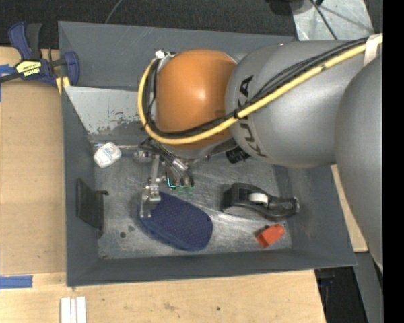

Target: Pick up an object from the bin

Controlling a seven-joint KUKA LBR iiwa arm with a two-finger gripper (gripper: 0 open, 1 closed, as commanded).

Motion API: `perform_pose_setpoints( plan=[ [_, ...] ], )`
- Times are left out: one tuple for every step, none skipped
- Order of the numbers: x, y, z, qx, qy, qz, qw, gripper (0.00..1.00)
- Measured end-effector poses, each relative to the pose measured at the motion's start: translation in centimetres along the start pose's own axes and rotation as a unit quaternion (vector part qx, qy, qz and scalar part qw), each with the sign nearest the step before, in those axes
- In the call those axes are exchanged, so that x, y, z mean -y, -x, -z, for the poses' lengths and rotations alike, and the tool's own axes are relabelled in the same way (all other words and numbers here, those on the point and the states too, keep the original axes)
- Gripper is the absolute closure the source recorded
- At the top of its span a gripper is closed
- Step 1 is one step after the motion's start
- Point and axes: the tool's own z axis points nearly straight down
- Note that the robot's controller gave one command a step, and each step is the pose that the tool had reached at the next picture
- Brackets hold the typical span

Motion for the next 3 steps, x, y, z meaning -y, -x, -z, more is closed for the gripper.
perform_pose_setpoints(
  plan=[
    [7.7, 0.1, -10.7, 0.0043, 0.001, 0.225, 0.9744, 0.00],
    [7.7, 0.1, -10.5, 0.0026, 0.001, 0.225, 0.9745, 1.00],
    [8.2, 0.0, 4.1, 0.0084, -0.001, 0.291, 0.9566, 1.00]
  ],
)
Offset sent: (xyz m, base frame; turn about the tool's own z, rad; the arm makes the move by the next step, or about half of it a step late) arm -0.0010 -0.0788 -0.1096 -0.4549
